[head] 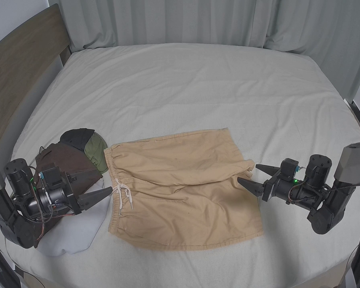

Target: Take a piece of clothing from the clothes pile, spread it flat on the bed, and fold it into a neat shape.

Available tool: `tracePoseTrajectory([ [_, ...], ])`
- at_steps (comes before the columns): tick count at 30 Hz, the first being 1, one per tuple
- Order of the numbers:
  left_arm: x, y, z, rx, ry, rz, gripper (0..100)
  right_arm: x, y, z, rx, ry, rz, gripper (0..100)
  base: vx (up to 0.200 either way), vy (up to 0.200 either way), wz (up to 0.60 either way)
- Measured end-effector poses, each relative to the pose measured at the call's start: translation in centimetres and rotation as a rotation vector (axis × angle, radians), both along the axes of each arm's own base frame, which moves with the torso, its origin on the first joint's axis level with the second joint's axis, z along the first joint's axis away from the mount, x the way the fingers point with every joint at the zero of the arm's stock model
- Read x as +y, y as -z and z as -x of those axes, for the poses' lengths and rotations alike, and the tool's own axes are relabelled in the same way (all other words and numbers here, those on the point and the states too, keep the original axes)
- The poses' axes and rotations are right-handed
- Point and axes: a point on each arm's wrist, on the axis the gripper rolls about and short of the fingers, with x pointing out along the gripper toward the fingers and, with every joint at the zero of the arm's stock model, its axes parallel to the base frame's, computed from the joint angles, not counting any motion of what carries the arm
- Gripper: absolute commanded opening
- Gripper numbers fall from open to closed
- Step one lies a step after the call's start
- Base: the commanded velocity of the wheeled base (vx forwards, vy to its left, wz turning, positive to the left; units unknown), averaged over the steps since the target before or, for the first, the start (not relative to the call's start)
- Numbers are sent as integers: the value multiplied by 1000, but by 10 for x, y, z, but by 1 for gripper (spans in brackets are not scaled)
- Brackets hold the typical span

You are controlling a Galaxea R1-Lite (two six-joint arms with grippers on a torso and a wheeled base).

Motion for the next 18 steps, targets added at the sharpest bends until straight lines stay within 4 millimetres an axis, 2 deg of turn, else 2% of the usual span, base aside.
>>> tracePoseTrajectory([
  [8, 3, 5, 6, 45, -15, 10, 100, 2, 0, 2, 1, -7, 1, 100, 0, 0, 0],
  [18, 14, 22, 15, 135, -31, 14, 100, 4, 0, 3, 2, -12, 1, 100, 0, 0, 0],
])
